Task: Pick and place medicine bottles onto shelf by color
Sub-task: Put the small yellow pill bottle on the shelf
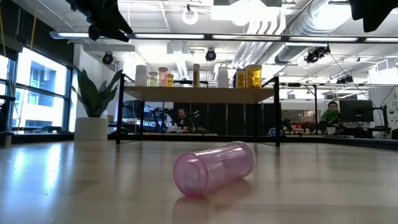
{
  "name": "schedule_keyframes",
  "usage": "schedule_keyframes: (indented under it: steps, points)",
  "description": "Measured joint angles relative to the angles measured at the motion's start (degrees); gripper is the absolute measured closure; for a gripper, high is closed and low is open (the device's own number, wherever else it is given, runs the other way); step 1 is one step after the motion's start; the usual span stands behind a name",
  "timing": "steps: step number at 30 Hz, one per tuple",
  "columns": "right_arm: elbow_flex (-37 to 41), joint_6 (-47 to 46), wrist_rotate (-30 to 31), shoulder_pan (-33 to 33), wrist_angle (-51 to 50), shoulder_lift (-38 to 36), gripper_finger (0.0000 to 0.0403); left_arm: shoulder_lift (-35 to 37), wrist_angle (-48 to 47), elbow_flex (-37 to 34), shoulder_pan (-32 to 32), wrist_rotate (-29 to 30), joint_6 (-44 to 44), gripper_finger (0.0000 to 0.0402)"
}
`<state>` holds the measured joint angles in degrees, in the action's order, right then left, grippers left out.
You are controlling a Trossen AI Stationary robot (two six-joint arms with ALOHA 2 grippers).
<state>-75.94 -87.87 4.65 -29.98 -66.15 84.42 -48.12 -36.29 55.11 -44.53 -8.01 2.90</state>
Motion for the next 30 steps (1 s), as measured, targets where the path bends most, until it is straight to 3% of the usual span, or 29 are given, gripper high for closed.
schedule_keyframes:
  steps: [11,15,24,30]
  points:
    - [0.00,-15.98,-0.78,-3.57,0.44,1.51,0.0272,0.01,0.00,0.00,0.02,-0.57,1.45,0.0190]
    - [0.00,-16.93,-0.55,-4.83,0.59,3.24,0.0270,0.02,0.00,0.00,0.02,-1.05,1.46,0.0190]
    - [0.00,-20.38,-5.50,-6.57,2.04,7.82,0.0215,0.02,0.00,0.00,0.00,-4.92,0.07,0.0190]
    - [0.00,-26.30,-5.58,-7.00,4.53,10.93,0.0206,0.02,-0.16,0.00,0.02,-4.94,-0.55,0.0191]
